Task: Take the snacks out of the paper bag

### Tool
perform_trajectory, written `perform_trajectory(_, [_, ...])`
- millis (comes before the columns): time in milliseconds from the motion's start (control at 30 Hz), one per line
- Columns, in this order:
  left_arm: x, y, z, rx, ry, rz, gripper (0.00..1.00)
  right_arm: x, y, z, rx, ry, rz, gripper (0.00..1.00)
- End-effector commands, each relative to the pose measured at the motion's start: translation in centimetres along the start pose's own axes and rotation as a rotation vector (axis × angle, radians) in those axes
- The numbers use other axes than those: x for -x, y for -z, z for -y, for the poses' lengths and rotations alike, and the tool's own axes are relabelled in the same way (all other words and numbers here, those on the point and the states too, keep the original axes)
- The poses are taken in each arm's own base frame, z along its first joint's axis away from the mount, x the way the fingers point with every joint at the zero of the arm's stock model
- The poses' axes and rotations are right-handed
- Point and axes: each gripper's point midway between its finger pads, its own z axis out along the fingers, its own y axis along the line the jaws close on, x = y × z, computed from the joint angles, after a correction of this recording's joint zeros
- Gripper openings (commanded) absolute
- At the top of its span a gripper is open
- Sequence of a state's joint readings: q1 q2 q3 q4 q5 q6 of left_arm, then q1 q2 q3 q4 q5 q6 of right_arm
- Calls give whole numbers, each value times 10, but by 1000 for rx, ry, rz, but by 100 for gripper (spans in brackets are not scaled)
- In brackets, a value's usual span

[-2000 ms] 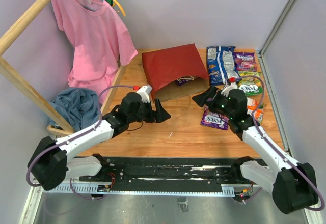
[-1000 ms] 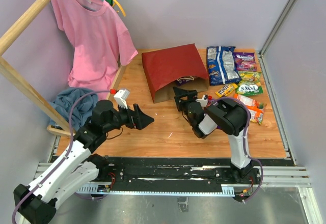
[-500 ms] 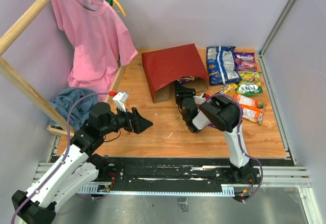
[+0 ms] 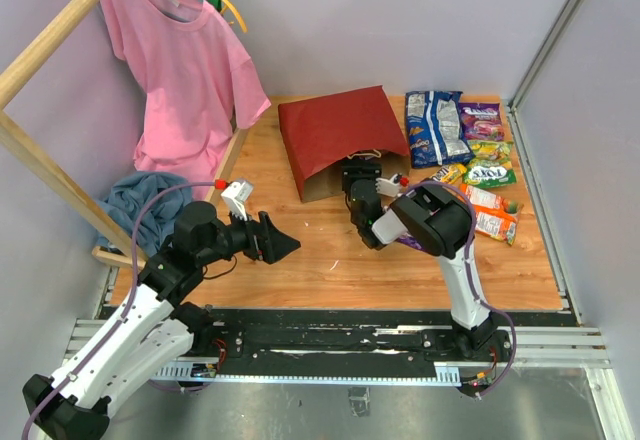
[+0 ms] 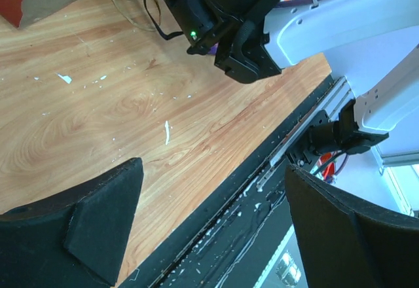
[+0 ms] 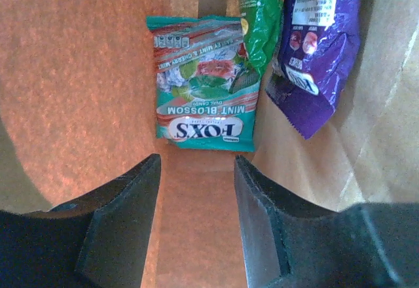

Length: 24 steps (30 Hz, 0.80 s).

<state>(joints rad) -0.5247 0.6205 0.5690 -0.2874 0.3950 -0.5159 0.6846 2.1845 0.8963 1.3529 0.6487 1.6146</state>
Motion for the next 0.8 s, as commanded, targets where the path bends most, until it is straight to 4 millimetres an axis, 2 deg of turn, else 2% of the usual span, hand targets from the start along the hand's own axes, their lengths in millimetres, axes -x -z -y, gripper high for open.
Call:
perform_trajectory(0, [3, 2, 4, -20, -19, 3, 93, 12, -14, 23, -68, 21, 78, 50])
perform_trajectory(467, [1, -1, 2, -17, -14, -12, 93, 30, -49, 47, -115, 35, 142, 48])
perform_trajectory(567, [0, -2, 2, -18, -14, -16, 93, 29, -56, 53, -121, 41, 141, 47])
perform_trajectory(767, [-1, -3, 1, -16, -12, -22, 93, 19, -75, 51, -106, 45, 117, 45])
